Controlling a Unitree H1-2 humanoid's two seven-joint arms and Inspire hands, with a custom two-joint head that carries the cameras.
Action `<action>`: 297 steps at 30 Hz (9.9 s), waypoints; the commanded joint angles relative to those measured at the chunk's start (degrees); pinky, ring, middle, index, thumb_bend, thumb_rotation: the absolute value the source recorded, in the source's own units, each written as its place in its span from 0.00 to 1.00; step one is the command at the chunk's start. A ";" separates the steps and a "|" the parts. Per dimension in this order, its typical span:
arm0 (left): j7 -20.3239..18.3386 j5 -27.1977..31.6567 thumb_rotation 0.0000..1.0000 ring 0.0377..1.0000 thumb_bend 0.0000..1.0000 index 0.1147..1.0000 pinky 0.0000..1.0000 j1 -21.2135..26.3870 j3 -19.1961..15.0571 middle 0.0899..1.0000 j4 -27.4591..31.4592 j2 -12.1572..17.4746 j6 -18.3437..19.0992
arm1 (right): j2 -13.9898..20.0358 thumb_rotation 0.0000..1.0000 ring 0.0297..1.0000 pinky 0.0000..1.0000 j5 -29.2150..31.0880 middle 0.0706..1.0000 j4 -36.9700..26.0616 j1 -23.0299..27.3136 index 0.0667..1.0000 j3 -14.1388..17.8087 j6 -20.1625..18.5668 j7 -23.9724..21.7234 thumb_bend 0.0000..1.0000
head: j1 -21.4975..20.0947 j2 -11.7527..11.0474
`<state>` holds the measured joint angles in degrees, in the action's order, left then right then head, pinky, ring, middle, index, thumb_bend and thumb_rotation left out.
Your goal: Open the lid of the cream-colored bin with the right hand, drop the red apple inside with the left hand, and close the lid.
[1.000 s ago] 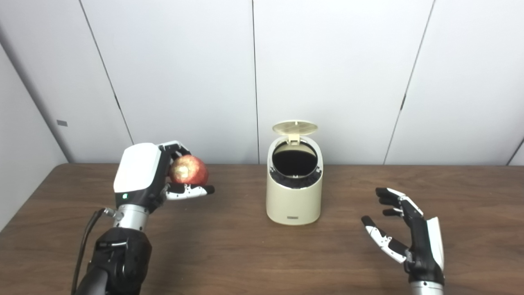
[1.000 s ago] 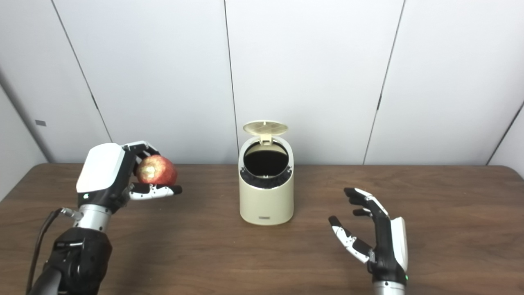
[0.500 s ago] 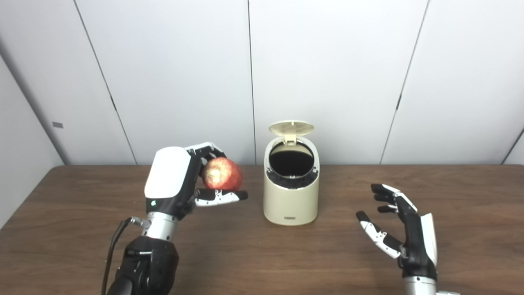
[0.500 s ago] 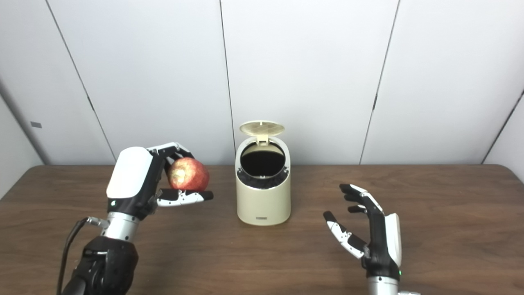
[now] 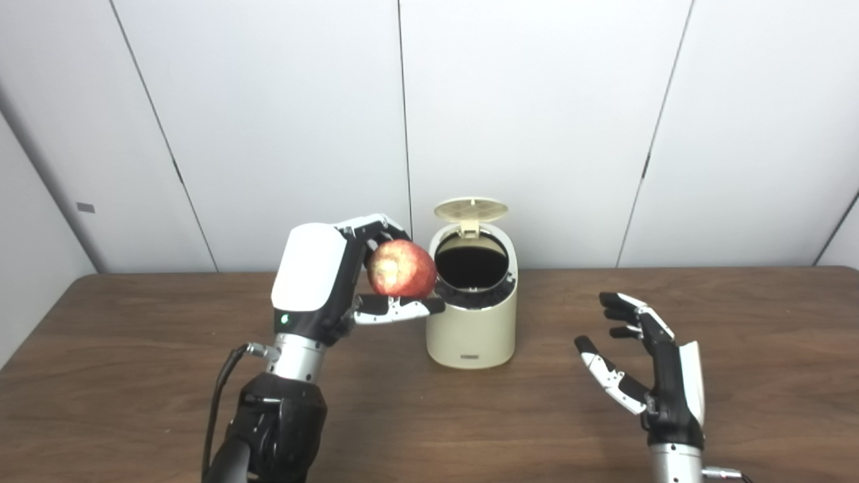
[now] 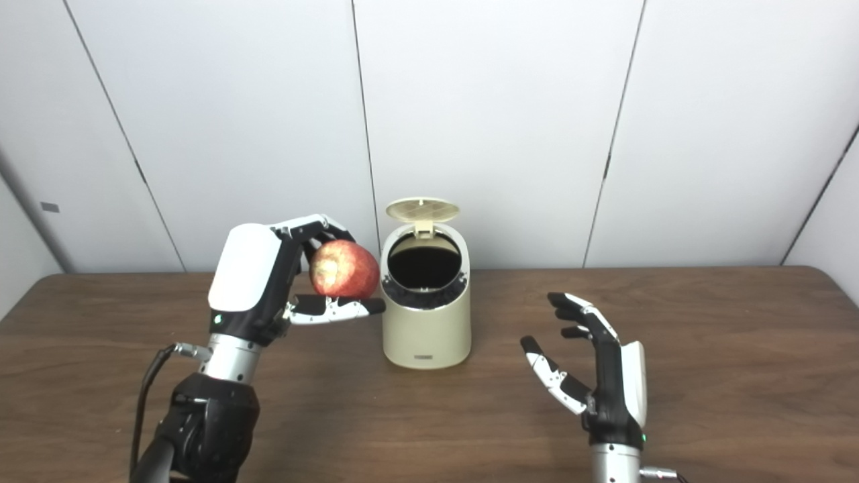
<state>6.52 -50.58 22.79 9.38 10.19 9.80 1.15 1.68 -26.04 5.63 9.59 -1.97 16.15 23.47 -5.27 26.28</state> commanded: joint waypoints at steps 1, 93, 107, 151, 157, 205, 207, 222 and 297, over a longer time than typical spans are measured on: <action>2.10 0.29 0.00 0.37 0.50 0.44 0.26 3.72 -0.86 0.44 -0.47 0.16 -0.76 | -1.35 0.27 0.69 0.59 -0.37 0.70 3.20 -1.15 0.68 -0.57 2.79 1.44 0.28 | -0.08 0.04; 3.25 24.76 0.02 0.33 0.72 0.51 0.26 10.77 -1.78 0.43 -21.04 -7.94 -0.50 | -2.06 0.30 0.72 0.62 -2.48 0.72 -0.08 -1.70 0.69 -2.25 -3.41 0.66 0.28 | -2.31 0.84; -6.21 55.46 0.00 0.38 0.50 0.46 0.31 0.63 -13.72 0.43 -10.57 -8.34 -8.31 | -1.30 0.25 0.71 0.61 -2.01 0.71 0.98 -1.24 0.69 -2.11 -3.09 0.30 0.27 | -1.54 0.18; -11.36 52.90 0.56 0.69 0.44 0.65 0.65 -11.21 -12.77 0.67 -20.06 -2.10 -18.08 | 16.61 0.94 1.00 0.86 -18.58 1.00 -26.82 31.43 0.99 -9.59 -31.19 -44.75 0.77 | -2.14 0.70; -11.17 51.94 0.59 0.69 0.42 0.66 0.66 -11.47 -12.43 0.68 -20.94 -2.41 -19.43 | 17.44 0.98 1.00 0.87 -20.48 1.00 -24.24 36.15 0.98 -12.21 -32.39 -51.00 0.84 | -1.76 0.75; -8.83 49.42 0.58 0.67 0.39 0.62 0.63 -12.68 -11.84 0.64 -15.21 -4.39 -16.33 | 19.47 0.92 0.98 0.83 -19.84 0.94 -26.76 33.20 0.90 -18.59 -42.34 -71.55 0.85 | -0.19 3.01; -8.74 49.31 0.58 0.67 0.39 0.61 0.63 -12.69 -11.80 0.64 -15.01 -4.54 -16.28 | 19.44 0.92 0.98 0.84 -19.80 0.94 -26.91 32.49 0.90 -18.59 -42.18 -71.31 0.86 | -0.12 3.16; -8.31 48.87 0.59 0.67 0.41 0.61 0.65 -12.74 -11.58 0.64 -13.23 -5.23 -14.24 | 20.43 0.88 0.96 0.88 -25.80 0.94 -24.06 26.93 0.85 -21.80 -34.82 -64.57 0.87 | 0.35 3.74; -9.14 50.12 0.55 0.66 0.40 0.60 0.64 -13.73 -12.13 0.63 -10.91 -4.68 -11.53 | 14.12 0.68 1.00 0.98 -20.59 0.99 -16.14 10.90 1.00 -15.46 -21.71 -37.46 0.64 | 0.90 5.48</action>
<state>-2.65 -0.98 7.94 -2.61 -1.44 4.57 -8.64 15.38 -47.14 -11.10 21.18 -18.41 -5.80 -14.86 -4.31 31.73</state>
